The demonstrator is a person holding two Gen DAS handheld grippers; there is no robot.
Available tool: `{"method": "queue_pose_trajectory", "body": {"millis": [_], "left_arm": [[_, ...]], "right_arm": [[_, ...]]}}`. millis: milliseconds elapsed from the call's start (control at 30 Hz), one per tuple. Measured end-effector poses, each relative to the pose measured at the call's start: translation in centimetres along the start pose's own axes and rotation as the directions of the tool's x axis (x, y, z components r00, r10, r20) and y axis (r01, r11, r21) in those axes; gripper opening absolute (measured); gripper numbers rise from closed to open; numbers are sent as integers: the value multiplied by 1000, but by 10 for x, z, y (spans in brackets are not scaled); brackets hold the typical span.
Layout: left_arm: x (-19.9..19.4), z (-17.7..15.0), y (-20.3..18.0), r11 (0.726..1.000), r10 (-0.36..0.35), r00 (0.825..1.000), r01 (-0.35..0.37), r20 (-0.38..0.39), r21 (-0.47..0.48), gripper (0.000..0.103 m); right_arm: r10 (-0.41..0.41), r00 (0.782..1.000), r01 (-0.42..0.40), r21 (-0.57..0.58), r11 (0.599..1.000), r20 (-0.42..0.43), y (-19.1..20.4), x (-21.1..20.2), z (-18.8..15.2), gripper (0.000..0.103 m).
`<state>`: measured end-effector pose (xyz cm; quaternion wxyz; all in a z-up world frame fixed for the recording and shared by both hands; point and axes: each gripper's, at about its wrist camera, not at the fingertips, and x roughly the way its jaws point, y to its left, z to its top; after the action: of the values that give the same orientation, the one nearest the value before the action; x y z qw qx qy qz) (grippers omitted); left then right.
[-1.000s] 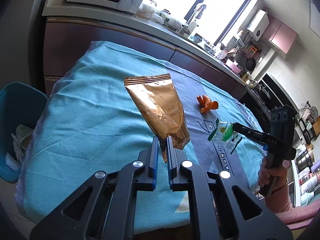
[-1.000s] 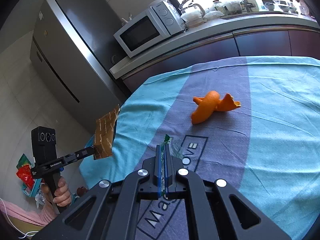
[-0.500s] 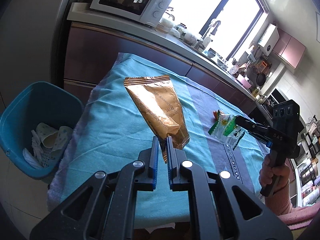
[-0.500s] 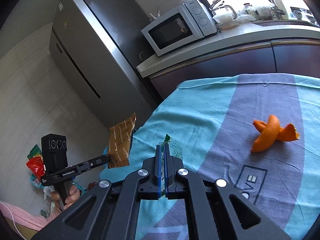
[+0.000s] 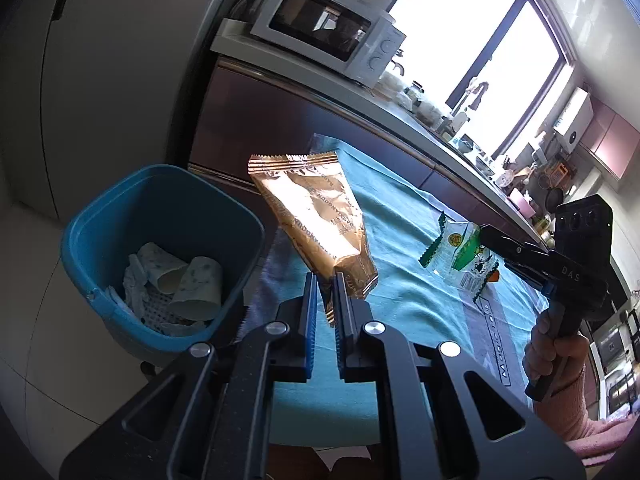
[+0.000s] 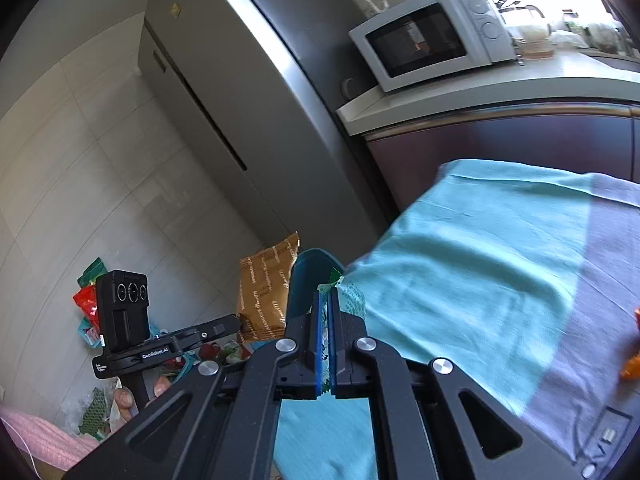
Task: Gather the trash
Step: 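Carry the gold wrapper and clear bag over the teal bin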
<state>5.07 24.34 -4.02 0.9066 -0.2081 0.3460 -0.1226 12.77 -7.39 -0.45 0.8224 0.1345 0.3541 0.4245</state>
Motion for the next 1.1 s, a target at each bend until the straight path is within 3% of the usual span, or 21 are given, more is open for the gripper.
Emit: {"method": "queue_pose_trajectory", "body": {"millis": [433,1100], "left_arm": [[-11,1,60,989,121,993,-119,15,-91,8],[14,-8,104,965,204,978,-209,-47,-158,8]], "right_arm": [[77,993,-80,-34,996,-86,36,65,18,1],[73,981,-78,-16,997,-180,48,137,20,1]]}}
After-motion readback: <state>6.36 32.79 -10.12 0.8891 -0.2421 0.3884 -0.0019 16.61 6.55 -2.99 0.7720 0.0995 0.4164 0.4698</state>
